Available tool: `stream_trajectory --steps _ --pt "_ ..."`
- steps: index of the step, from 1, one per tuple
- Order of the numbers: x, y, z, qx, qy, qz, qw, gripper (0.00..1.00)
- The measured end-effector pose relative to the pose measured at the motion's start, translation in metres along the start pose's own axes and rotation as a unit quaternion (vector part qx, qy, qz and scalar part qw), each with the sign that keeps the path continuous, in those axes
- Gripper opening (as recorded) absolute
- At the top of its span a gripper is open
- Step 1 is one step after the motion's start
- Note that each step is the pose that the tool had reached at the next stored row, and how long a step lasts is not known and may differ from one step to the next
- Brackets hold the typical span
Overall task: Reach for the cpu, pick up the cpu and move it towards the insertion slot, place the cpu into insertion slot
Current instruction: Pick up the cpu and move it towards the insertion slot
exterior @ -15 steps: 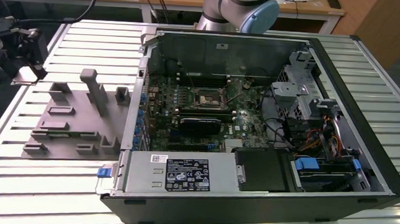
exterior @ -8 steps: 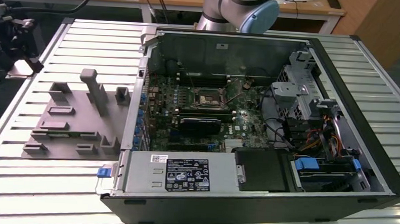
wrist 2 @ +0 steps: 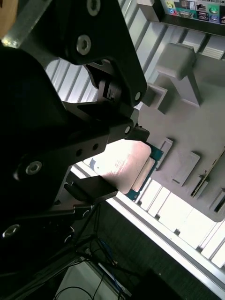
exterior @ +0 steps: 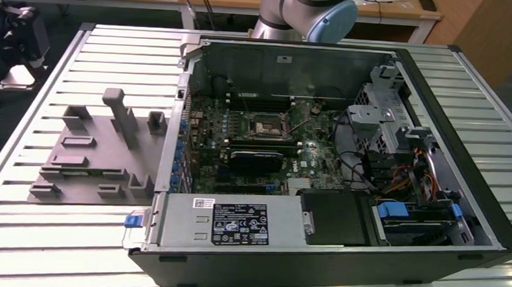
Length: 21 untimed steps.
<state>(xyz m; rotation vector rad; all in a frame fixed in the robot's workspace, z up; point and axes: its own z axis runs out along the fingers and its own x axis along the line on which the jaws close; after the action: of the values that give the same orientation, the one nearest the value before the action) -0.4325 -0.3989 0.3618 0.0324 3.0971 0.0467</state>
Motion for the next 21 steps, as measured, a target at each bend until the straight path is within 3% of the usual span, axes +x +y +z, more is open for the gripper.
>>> stream_trajectory --steps 11,17,21 --pt "-0.0011 0.0009 -0.0267 0.0000 -0.0022 0.000 1.0000 0.54" --pt "-0.0014 0.0010 -0.0271 -0.0001 -0.0024 0.000 1.0000 0.54" --pt "-0.0056 0.0010 -0.0270 0.0000 -0.0023 0.000 1.0000 0.54"
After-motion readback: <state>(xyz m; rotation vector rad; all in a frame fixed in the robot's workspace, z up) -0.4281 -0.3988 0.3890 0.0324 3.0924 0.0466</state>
